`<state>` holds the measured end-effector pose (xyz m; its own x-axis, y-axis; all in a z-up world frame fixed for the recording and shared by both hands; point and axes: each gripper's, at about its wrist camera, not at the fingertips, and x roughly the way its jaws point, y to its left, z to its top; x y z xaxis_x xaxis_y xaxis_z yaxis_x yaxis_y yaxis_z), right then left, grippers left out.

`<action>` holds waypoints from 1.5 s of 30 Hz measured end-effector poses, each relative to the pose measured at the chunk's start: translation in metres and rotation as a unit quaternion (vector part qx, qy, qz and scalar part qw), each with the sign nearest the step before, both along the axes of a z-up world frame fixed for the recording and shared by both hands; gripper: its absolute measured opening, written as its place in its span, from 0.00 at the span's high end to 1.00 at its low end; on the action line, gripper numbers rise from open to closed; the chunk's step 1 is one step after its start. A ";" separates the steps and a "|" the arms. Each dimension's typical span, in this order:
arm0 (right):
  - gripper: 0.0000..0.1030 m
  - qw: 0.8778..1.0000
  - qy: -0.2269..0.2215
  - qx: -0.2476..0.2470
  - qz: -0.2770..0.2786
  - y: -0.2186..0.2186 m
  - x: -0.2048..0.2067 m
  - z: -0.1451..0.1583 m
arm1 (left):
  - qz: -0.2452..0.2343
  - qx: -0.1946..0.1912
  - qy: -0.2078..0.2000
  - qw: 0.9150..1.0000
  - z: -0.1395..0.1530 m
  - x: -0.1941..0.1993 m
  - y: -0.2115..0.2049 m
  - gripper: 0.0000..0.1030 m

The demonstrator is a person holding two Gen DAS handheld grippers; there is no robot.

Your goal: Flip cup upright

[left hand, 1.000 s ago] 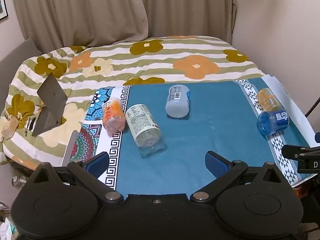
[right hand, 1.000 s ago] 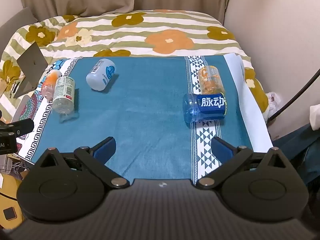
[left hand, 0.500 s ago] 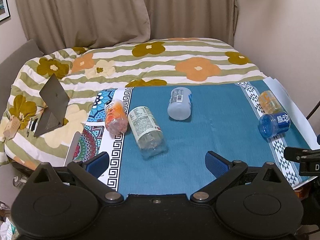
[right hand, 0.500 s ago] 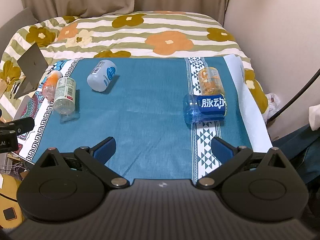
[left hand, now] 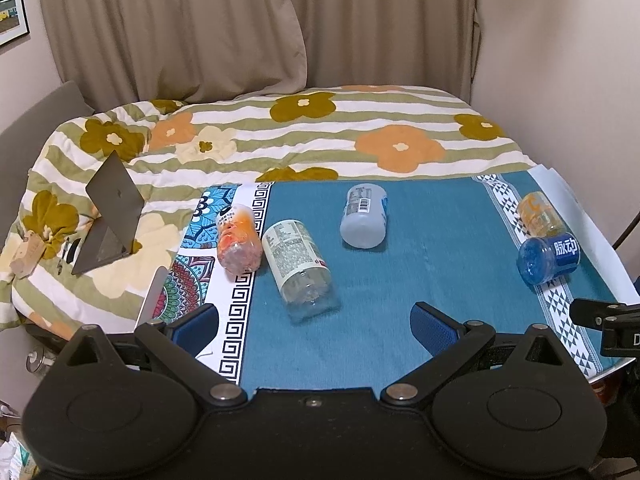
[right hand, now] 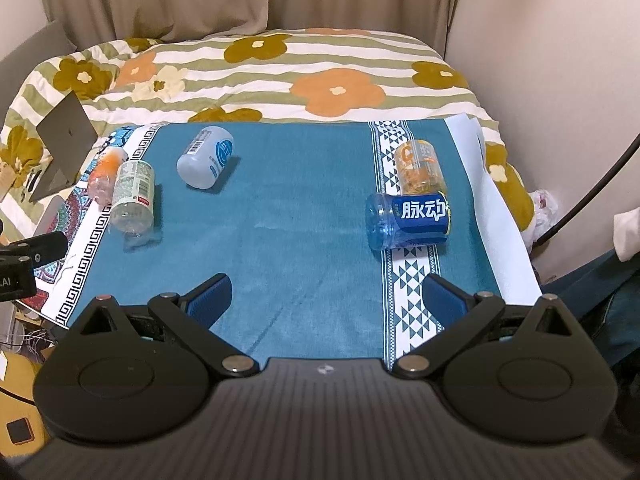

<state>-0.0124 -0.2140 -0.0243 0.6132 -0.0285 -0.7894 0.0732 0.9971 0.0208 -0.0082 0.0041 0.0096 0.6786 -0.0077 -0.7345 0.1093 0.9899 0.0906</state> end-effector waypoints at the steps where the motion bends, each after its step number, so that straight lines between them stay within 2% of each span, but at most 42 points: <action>1: 0.00 1.000 -0.001 -0.001 -0.001 0.000 -0.001 0.000 | 0.000 0.000 -0.001 1.000 0.000 -0.001 0.000 0.00; 17: 0.00 1.000 -0.010 0.001 0.000 0.002 -0.006 0.004 | 0.002 0.000 -0.011 1.000 0.004 -0.005 0.001 0.00; 45: 0.00 1.000 -0.011 0.004 -0.002 0.006 -0.005 0.010 | 0.000 -0.006 -0.002 1.000 0.004 -0.001 0.006 0.00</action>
<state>-0.0171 -0.2082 -0.0142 0.6308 -0.0254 -0.7756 0.0765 0.9966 0.0296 -0.0088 0.0098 0.0136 0.6820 -0.0175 -0.7312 0.1098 0.9908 0.0787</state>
